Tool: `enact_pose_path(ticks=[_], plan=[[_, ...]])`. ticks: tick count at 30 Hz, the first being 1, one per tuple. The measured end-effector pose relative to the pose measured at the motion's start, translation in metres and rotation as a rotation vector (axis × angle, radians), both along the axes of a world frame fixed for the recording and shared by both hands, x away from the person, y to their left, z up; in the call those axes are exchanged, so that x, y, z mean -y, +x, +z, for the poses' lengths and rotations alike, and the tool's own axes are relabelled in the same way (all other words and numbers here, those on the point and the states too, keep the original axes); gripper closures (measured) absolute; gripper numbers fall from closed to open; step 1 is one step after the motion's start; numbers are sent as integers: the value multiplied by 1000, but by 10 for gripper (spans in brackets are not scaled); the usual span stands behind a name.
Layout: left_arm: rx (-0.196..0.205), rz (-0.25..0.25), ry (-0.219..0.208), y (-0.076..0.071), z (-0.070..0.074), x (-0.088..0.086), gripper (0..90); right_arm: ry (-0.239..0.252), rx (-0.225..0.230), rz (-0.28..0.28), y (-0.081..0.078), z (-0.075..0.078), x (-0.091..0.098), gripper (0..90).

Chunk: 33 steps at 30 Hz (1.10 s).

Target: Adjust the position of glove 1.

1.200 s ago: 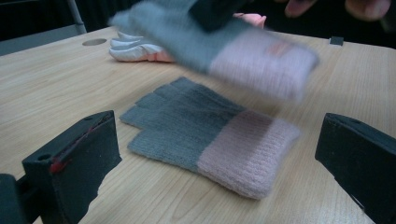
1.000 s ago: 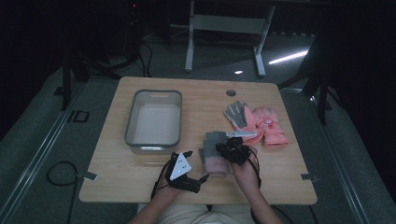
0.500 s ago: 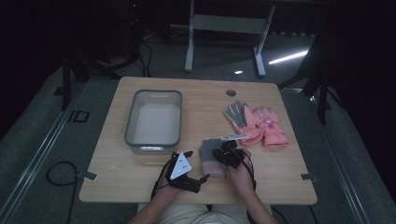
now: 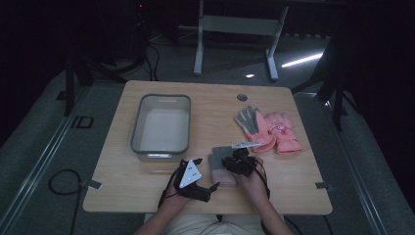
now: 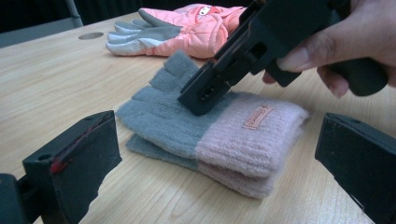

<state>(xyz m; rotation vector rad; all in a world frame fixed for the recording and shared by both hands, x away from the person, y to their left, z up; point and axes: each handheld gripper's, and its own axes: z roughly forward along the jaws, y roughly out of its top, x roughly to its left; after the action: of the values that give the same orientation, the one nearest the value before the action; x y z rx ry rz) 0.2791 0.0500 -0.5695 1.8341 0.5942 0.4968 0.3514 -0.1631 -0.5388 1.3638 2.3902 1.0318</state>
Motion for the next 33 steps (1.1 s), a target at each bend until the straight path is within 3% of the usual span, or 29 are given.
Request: enact_pose_path(ticks=[5,11,15,17,18,20,22,23,25,26,27,28,33], plan=[[13,2,-3,-1,0,3,0,25,46,6,0,18,18,589],[16,-106,8,1,10,9,0,52,69,-36,9,33,46,584],[-32,-126,-12,9,18,13,10,56,57,-52,18,34,55,586],[-77,-154,-4,14,24,17,36,57,57,-57,23,34,56,587],[-81,-153,11,15,26,20,37,62,50,-61,26,33,56,587],[-62,-137,88,18,28,27,52,66,40,-66,30,32,55,587],[-63,-219,108,21,28,30,63,65,30,-68,35,29,53,585],[-64,-237,135,23,28,32,65,61,22,-67,37,27,51,578],[-40,-260,208,24,26,37,97,60,15,-64,40,22,48,564],[-40,-260,208,24,26,37,111,60,15,-64,40,22,48,564],[-40,-283,248,26,23,42,111,53,10,-69,41,19,46,550],[-35,-284,264,26,22,43,151,52,-7,-73,45,10,44,525],[-6,-313,351,22,14,51,268,43,-43,-82,48,-4,41,501]])
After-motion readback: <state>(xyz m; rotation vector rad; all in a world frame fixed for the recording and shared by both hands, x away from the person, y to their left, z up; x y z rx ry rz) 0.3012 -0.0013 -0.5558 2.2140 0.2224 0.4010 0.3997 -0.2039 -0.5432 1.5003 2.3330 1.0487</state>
